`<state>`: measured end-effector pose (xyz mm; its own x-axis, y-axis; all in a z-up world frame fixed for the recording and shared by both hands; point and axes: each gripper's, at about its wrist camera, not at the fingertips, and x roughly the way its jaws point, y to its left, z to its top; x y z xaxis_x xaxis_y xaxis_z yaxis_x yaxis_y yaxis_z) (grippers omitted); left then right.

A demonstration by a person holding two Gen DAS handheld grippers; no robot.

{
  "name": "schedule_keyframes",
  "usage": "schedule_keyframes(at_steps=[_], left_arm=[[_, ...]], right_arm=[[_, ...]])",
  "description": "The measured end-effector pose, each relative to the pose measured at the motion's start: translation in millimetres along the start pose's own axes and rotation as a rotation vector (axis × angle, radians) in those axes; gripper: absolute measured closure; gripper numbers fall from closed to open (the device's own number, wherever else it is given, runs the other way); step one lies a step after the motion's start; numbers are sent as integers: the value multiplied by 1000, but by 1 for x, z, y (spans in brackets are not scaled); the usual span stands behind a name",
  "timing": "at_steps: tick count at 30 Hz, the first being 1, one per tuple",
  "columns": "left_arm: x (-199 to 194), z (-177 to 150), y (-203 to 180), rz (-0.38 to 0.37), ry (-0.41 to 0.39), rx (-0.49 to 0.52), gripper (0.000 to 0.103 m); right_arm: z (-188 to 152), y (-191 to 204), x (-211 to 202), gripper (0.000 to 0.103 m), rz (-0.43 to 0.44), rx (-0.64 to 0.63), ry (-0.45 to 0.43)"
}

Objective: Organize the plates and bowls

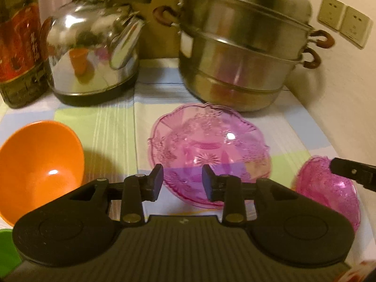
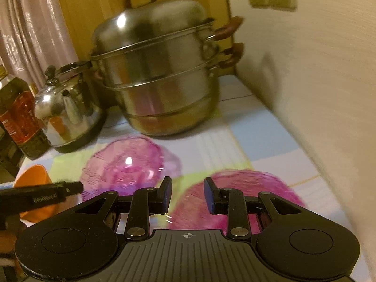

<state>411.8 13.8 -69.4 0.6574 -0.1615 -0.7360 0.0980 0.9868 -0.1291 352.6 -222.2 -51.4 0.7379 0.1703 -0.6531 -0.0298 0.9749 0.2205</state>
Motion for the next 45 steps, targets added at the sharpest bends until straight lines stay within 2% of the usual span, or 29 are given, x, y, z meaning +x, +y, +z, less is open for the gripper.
schedule_keyframes(at_steps=[6, 14, 26, 39, 40, 42, 45], left_arm=[[13, 3, 16, -6, 21, -39, 70], [26, 3, 25, -26, 34, -80, 70], [43, 1, 25, -35, 64, -76, 71], [48, -2, 28, -33, 59, -81, 88], [48, -2, 28, -34, 57, -80, 88], [48, -3, 28, -36, 55, -84, 88], [48, -3, 29, -36, 54, -78, 88]], right_arm=[[11, 19, 40, 72, 47, 18, 63], [11, 32, 76, 72, 51, -36, 110], [5, 32, 111, 72, -15, -79, 167], [3, 32, 123, 73, 23, -75, 199], [3, 32, 123, 74, 26, -76, 199], [3, 33, 122, 85, 30, -88, 193], [1, 34, 123, 88, 26, -93, 190]])
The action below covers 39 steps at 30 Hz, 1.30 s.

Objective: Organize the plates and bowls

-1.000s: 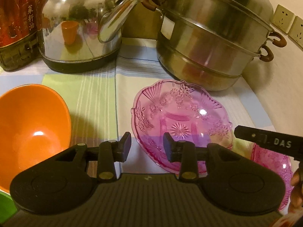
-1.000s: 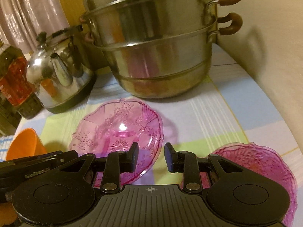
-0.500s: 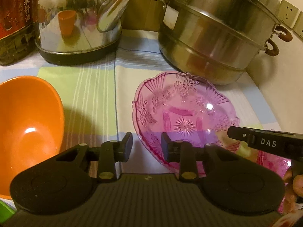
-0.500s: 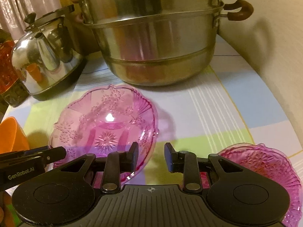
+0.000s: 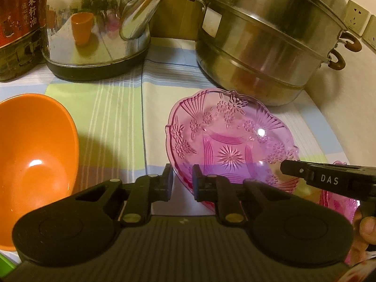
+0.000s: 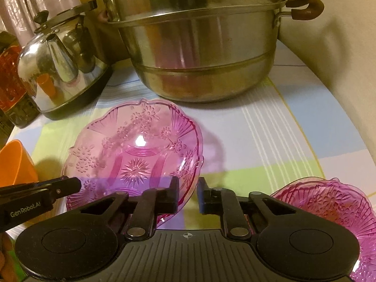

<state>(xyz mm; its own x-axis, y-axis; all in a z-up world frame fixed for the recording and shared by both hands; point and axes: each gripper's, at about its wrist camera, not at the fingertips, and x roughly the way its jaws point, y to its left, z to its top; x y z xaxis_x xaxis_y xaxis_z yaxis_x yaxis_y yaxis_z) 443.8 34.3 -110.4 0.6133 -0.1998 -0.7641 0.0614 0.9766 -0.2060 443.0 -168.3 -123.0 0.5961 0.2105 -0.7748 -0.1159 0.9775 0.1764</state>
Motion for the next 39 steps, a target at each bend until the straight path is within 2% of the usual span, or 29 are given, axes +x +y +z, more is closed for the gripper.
schedule_keyframes(at_steps=[7, 14, 20, 28, 39], left_arm=[[-8, 2, -3, 2, -11, 13, 88], [-36, 6, -9, 3, -49, 28, 89], [-63, -3, -15, -6, -58, 37, 88], [-105, -30, -32, -27, -85, 77, 89], [-154, -88, -76, -88, -107, 130, 89]], right_arm=[[2, 0, -9, 89, 6, -3, -18], [2, 6, -35, 89, 15, -14, -63], [-6, 11, -65, 89, 21, -24, -75], [-42, 10, -109, 88, 15, -39, -76], [-105, -19, -175, 88, -19, 53, -125]])
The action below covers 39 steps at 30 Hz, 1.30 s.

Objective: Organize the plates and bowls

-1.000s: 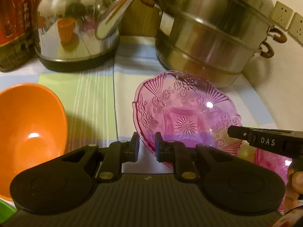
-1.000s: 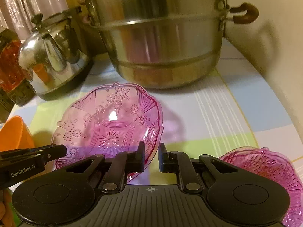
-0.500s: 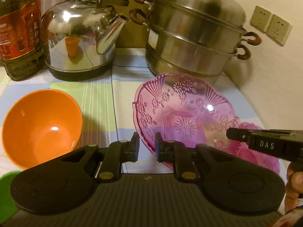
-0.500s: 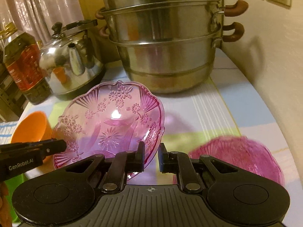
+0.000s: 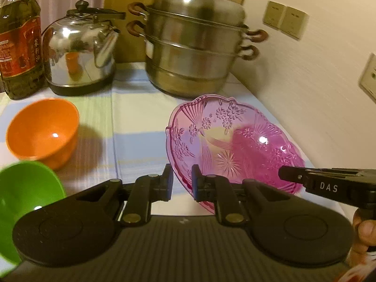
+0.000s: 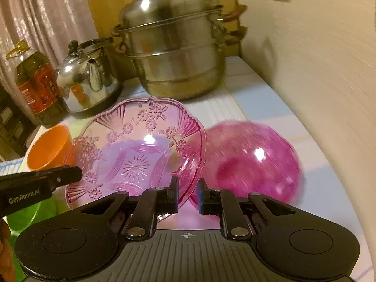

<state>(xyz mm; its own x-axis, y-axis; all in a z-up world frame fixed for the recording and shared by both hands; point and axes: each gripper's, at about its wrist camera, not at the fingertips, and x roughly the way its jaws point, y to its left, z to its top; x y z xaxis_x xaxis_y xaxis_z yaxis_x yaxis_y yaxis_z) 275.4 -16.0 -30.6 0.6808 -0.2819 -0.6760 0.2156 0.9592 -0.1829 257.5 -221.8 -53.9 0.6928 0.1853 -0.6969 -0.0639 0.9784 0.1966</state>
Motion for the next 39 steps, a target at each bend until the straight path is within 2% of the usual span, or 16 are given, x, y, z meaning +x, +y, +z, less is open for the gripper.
schedule_keyframes(at_steps=[9, 17, 31, 39], left_arm=[[-19, -36, -36, -35, 11, 65, 89], [-19, -56, -51, -53, 49, 87, 89], [-18, -53, -57, -83, 38, 97, 89], [-3, -27, -80, -104, 11, 131, 89]], right_arm=[[-47, -23, -42, 88, -41, 39, -15], [-71, -33, -57, 88, -75, 51, -3], [-76, -40, -63, 88, -95, 68, -20], [-62, -56, -67, 88, -127, 110, -62]])
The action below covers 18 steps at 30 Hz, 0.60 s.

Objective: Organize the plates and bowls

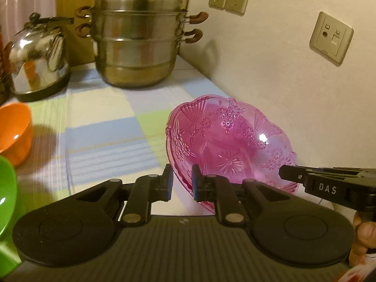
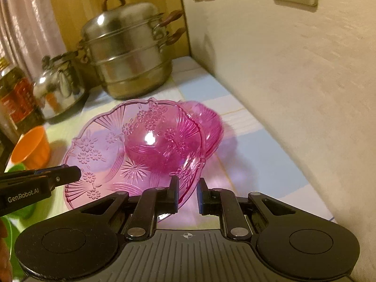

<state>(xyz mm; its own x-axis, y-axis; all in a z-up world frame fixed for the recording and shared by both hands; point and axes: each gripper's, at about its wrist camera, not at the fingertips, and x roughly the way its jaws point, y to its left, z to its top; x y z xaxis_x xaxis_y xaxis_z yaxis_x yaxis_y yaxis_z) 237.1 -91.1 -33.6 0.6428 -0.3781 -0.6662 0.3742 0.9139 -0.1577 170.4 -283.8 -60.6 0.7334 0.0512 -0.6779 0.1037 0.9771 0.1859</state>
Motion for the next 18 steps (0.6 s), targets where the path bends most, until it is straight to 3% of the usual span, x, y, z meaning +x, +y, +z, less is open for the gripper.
schedule_keyframes(at_steps=[9, 18], left_arm=[[44, 36, -1, -19, -3, 0, 89], [86, 40, 13, -20, 28, -18, 88]], right_arm=[[42, -9, 24, 87, -27, -20, -13], [68, -18, 76, 88, -31, -15, 49]])
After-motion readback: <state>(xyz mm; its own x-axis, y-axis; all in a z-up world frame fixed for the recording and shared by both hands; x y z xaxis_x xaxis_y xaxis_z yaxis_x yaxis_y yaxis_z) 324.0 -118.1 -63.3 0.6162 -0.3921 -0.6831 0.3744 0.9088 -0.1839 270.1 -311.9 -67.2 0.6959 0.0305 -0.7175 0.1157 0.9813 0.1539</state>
